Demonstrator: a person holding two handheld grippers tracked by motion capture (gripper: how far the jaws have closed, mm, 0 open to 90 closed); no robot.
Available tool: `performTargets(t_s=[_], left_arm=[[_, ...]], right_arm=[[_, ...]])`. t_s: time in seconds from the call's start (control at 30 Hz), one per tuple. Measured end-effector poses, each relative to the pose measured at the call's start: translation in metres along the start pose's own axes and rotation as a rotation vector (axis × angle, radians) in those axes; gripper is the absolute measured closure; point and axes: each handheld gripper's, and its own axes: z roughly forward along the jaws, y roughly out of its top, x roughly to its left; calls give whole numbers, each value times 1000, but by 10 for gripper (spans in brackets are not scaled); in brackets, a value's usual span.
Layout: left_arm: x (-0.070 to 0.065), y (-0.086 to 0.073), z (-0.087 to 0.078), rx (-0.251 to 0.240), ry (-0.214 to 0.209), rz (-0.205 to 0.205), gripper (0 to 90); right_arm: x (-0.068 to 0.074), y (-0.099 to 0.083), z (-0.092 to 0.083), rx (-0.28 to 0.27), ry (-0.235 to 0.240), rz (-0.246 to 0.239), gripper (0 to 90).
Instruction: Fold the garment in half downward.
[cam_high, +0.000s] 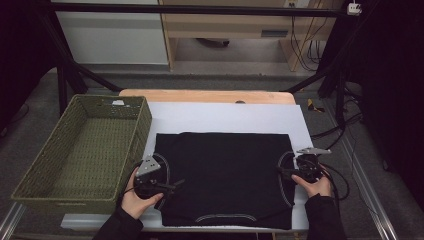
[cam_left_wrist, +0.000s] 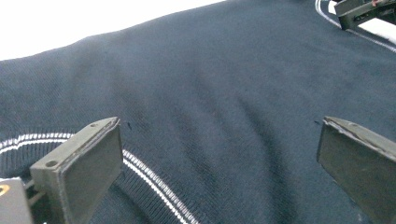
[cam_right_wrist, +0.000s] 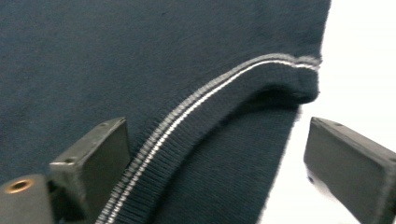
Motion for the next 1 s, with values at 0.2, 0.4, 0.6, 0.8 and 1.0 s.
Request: performTargets(t_s=[0.2, 0.4, 0.6, 0.8, 1.0], left_arm=[[-1, -1, 1, 6, -2, 0, 1], [-2, -2, 3, 14, -3, 6, 1], [-1, -4, 5, 19, 0, 2, 1], [-1, -4, 4, 15, 3, 5, 1], [1, -4, 3, 10, 10, 1, 1]], right_arm=[[4, 0, 0, -12, 24, 12, 206], [8, -1, -3, -5, 26, 27, 443], [13, 0, -4, 20, 93, 81, 741], [16, 3, -5, 31, 74, 79, 795], [9, 8, -12, -4, 44, 97, 804]])
